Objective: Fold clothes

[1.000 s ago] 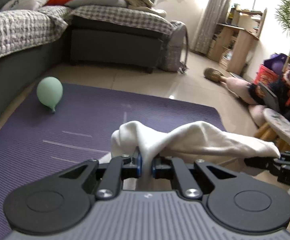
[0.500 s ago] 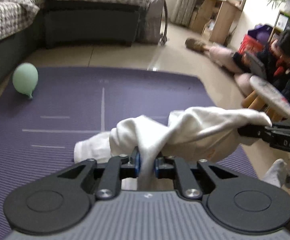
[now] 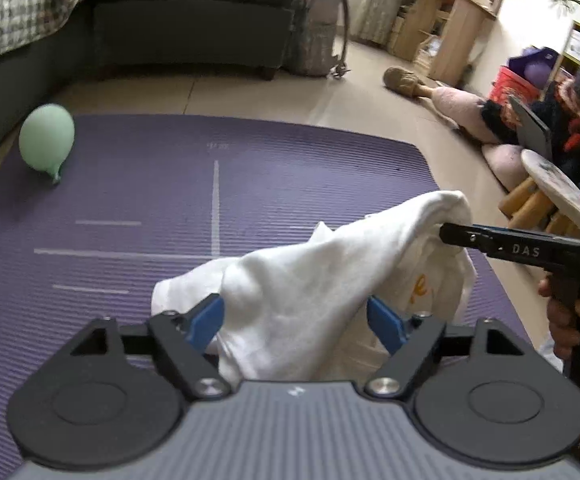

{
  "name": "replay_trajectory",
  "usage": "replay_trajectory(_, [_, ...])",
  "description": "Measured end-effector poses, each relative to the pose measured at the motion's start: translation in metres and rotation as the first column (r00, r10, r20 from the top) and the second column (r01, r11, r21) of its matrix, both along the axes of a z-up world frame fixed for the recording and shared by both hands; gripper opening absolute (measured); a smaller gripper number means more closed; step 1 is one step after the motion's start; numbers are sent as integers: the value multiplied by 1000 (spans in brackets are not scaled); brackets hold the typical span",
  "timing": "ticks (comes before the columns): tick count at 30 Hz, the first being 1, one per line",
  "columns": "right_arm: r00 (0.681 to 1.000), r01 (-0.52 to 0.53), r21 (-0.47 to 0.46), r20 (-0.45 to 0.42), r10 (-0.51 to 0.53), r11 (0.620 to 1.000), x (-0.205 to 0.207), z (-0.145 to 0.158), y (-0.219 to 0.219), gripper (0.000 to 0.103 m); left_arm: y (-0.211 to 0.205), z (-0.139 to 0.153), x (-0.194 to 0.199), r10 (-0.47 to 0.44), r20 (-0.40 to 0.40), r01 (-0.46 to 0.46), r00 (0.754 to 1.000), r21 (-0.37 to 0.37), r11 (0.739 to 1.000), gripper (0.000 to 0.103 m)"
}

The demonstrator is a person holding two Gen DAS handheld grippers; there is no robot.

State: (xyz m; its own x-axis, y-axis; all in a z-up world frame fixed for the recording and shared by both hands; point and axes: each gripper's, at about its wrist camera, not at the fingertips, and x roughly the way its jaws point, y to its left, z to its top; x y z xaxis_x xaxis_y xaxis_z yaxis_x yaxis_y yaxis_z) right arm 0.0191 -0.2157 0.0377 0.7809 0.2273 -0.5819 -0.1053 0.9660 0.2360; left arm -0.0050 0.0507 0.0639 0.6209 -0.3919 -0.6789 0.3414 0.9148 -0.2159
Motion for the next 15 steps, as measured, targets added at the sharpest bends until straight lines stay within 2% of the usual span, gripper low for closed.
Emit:
replay_trajectory(3, [1000,-21,-9,7,21,1000,-11,-4,2,55,1,10,-10,-77,16,76,997,4,997,91])
replay_trajectory(8, [999,-47,-59,10,47,997,-18,-9,10,55,-15,12,-29,-224,16,221,975,95,971,90])
replay_trajectory(12, [996,-83,-102,9,84,991,-25,-11,19,55,-31,-8,-26,-224,-30,225,974,194,955,81])
replay_trajectory(15, [994,-109,-149,-1,110,983,-30,-17,25,55,-36,-23,-22,-207,-62,215,976,231,949,76])
